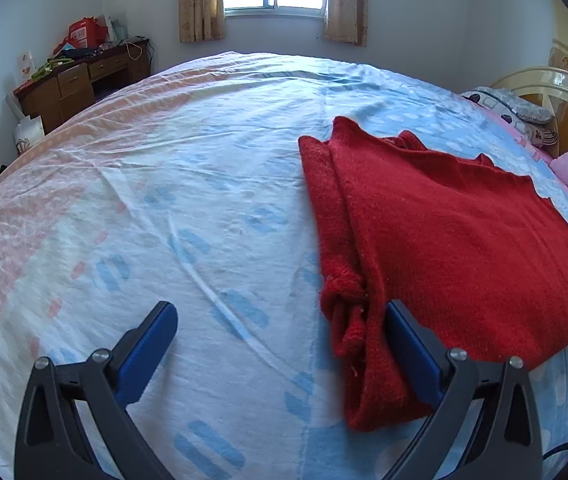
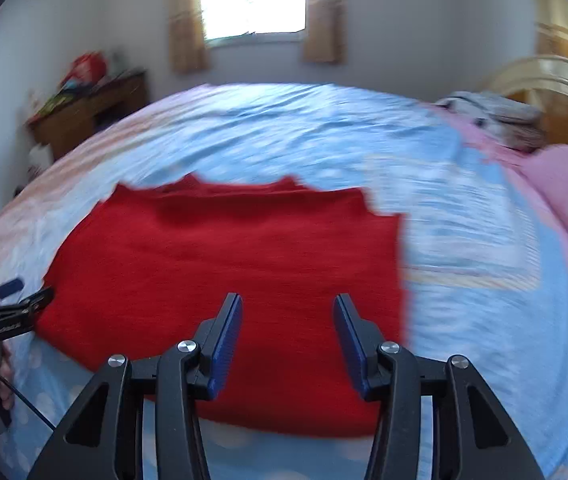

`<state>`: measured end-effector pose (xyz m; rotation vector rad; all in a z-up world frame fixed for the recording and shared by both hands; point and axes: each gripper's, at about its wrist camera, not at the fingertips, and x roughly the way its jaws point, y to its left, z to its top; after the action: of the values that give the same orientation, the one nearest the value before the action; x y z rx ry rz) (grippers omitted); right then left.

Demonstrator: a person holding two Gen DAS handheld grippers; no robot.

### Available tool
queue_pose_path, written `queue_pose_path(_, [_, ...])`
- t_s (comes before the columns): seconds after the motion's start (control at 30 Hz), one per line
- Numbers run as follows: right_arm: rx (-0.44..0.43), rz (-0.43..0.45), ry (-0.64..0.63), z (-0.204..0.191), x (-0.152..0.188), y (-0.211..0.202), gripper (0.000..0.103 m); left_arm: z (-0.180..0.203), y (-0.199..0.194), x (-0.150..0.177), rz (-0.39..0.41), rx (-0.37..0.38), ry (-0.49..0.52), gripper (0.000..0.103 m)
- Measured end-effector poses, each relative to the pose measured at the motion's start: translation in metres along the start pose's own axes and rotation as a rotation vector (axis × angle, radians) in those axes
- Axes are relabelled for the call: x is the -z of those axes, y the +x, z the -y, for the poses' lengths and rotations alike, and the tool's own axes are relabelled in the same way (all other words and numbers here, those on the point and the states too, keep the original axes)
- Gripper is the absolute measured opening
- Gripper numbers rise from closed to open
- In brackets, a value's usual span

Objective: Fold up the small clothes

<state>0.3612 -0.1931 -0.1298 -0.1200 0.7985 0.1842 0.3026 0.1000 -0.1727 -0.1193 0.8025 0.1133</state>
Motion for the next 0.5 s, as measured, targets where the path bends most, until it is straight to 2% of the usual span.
queue_pose_path(0.13, [0.002, -0.082, -0.004, -0.015, 0.013, 0.032, 0.048, -0.003, 0.001, 0.001, -0.004, 0.018, -0.012, 0.103])
queue_pose_path(0.27, [0.044, -0.025, -0.038, -0.018, 0.034, 0.024, 0.049, -0.006, 0.003, 0.0, -0.015, 0.049, -0.028, 0.103])
queue_pose_path(0.5, [0.078, 0.005, -0.064, -0.024, 0.052, 0.01, 0.052, -0.006, 0.001, 0.001, -0.02, 0.068, -0.02, 0.103])
